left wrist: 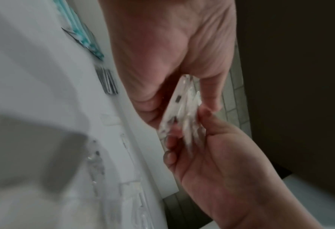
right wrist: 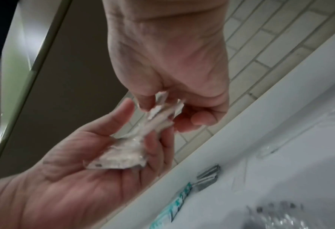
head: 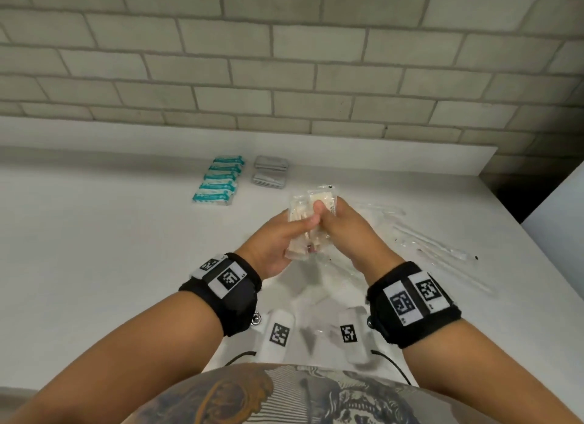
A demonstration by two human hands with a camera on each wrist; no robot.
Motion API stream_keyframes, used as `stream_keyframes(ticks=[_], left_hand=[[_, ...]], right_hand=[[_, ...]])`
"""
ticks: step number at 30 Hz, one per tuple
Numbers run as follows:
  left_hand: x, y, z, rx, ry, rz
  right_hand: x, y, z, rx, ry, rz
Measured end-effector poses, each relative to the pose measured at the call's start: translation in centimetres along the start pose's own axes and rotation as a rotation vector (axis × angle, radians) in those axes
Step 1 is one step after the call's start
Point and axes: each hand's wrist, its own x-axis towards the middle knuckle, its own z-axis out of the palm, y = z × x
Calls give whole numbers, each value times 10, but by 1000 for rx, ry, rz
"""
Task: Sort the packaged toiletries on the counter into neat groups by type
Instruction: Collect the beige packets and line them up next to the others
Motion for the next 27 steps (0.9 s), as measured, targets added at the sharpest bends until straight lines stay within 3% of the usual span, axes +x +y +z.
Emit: stream_keyframes(ticks=[4,8,11,13,15,19,24,27], left_hand=[[-19,6,-36,-27,58,16],[-31,11,-66,-78,40,3],[-38,12,-79,-109,-11,-6],[-42,12,-87,-85,7,-17],[-44,13,-97,-48,61,-47],[-49,21,-118,-83,205,-122],[-54,36,-137,-146,71,-66],[-48,40,-147,-117,128,-46]], right_hand=[[3,0,31,29,-74,47],[8,0,47,220,65,34],[13,-3,57,321,29,72],[14,-6,66,345,-9,85],[16,-11,73,333,45,29],[22,-22,87,116,204,-214],[29,-17,115,-397,-66,-371],[34,-10,127,-520,7,-453]])
